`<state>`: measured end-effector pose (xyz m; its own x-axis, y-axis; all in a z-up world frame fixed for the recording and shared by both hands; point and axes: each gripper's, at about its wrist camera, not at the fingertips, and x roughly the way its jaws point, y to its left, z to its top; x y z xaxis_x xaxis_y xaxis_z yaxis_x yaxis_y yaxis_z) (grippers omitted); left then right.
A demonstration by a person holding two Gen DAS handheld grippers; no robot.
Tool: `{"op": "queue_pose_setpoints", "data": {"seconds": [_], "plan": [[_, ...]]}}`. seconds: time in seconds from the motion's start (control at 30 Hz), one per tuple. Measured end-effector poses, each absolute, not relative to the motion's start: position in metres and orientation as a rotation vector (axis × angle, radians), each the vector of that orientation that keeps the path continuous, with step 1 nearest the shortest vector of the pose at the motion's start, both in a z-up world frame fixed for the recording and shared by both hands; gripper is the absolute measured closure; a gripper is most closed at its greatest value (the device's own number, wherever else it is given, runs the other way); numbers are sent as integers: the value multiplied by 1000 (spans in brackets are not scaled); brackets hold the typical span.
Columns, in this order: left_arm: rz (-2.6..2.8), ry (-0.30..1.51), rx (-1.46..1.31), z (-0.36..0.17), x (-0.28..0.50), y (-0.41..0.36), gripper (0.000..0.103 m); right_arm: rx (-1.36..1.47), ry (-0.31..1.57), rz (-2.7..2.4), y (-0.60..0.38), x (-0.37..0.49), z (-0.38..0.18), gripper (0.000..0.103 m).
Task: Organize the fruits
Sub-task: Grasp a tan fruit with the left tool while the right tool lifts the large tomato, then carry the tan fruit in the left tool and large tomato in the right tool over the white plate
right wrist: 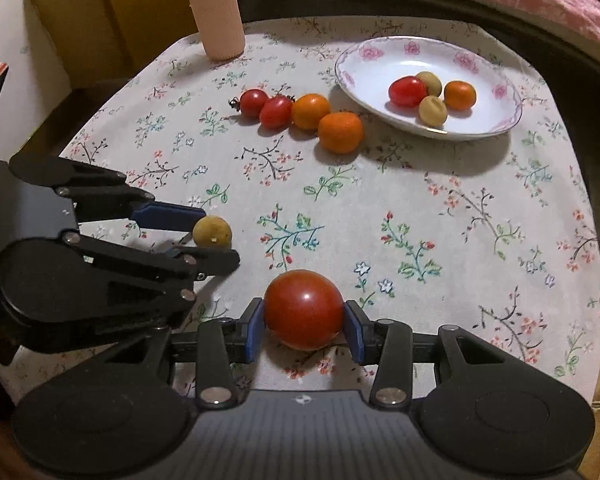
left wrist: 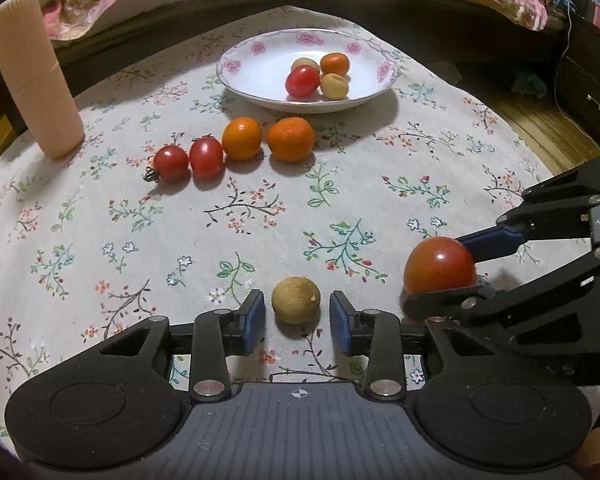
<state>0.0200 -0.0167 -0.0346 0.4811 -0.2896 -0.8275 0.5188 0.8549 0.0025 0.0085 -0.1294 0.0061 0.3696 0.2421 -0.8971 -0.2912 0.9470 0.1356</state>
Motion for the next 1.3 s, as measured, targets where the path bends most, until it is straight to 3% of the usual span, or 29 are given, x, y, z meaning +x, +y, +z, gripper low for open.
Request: {"op": "queue_pose_setpoints", "data": {"seconds": [0.3, 1.3], "plan": [[-502, 953, 287, -33, 19, -21, 70, -62, 1146, 337, -127, 8, 7, 60], [-489, 921, 286, -30, 28, -26, 71, -32, 1136, 274, -134, 19, 10, 60]]}}
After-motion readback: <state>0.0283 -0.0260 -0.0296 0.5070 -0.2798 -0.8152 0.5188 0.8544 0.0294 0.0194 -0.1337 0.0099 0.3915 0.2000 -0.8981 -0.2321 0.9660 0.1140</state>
